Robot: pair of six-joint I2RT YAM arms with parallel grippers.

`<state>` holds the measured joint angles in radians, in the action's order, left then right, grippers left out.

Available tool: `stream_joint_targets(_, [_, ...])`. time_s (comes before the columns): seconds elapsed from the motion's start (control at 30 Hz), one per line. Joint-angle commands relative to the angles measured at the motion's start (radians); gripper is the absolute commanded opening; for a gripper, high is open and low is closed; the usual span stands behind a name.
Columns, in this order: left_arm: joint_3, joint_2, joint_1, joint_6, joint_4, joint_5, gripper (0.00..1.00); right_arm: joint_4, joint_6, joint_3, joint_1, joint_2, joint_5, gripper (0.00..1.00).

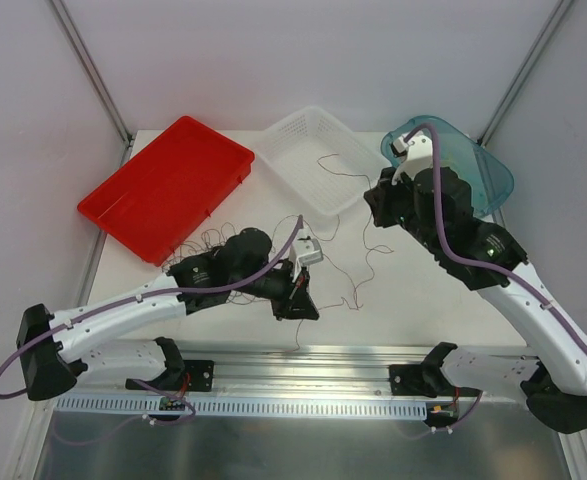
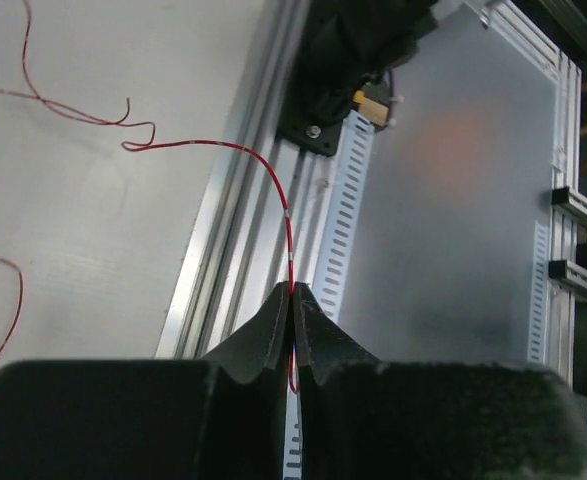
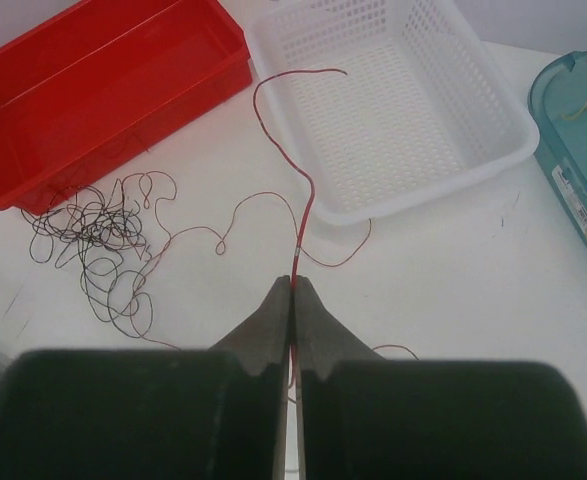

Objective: Untangle the cables
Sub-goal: Untie the cable.

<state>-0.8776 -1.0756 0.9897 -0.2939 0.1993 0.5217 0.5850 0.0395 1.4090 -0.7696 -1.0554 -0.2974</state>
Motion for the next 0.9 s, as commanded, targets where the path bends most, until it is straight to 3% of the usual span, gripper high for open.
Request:
stream_joint_targets(0.0, [-0.083, -0.039, 0.085, 0.084, -0.035, 0.083, 0.01, -0.103, -0.018, 0.048, 0.004, -0.003, -0.006, 0.01])
stream_joint_targets(0.27, [-0.009, -0.115, 0.099, 0.082, -0.034, 0.077, 0.02, -0.079, 0.080, 0.223, 0.030, 0.009, -0.078, 0.01])
stream_joint_targets(0.4, [0.080, -0.139, 0.077, 0.064, 0.054, -0.110, 0.00, -0.077, 0.183, 0.323, 0.081, 0.041, -0.160, 0.01])
stream_joint_targets(0.57, [0.155, -0.135, -0.086, -0.026, 0.146, -0.176, 0.00, -0.097, 0.321, 0.412, 0.102, 0.081, -0.276, 0.01])
stream_joint_targets(0.6, [0.176, -0.118, -0.158, -0.031, 0.173, -0.184, 0.00, -0.117, 0.333, 0.409, 0.101, 0.090, -0.295, 0.01])
stream_joint_targets(0.87, [0.247, -0.084, -0.417, -0.065, 0.267, -0.344, 0.00, -0.209, 0.427, 0.332, 0.102, 0.211, -0.502, 0.01])
